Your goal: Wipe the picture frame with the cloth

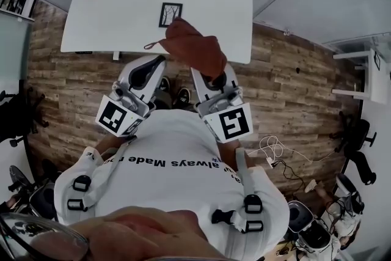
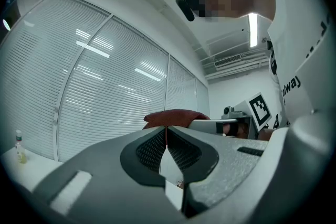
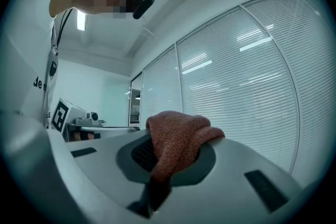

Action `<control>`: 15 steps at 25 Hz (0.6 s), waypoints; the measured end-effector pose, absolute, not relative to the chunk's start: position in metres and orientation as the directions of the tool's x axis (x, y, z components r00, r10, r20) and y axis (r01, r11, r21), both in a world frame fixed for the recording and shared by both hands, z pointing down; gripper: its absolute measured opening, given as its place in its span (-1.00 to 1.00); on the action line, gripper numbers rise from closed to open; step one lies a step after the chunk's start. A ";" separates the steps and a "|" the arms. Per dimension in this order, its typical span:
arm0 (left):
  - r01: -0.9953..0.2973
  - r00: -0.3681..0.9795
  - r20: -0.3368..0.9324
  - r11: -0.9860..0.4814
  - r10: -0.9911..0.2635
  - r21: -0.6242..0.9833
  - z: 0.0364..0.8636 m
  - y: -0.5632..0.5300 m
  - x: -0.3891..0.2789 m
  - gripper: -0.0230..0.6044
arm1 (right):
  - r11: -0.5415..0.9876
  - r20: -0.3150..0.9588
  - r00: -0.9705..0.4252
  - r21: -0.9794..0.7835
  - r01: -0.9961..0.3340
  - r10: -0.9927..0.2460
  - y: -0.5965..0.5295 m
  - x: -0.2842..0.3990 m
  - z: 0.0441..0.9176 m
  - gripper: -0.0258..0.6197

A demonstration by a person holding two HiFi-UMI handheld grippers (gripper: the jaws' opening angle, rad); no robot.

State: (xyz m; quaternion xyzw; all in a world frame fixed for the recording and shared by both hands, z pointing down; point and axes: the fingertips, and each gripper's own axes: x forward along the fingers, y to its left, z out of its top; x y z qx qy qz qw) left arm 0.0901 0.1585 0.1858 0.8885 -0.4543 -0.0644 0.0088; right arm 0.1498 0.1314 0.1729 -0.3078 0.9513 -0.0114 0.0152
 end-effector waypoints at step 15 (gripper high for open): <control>-0.819 0.559 -0.095 -0.567 -0.824 0.093 0.197 0.087 0.039 -0.89 | 0.823 0.002 -0.824 -0.043 -0.566 -0.567 0.058 0.094 0.185 -0.86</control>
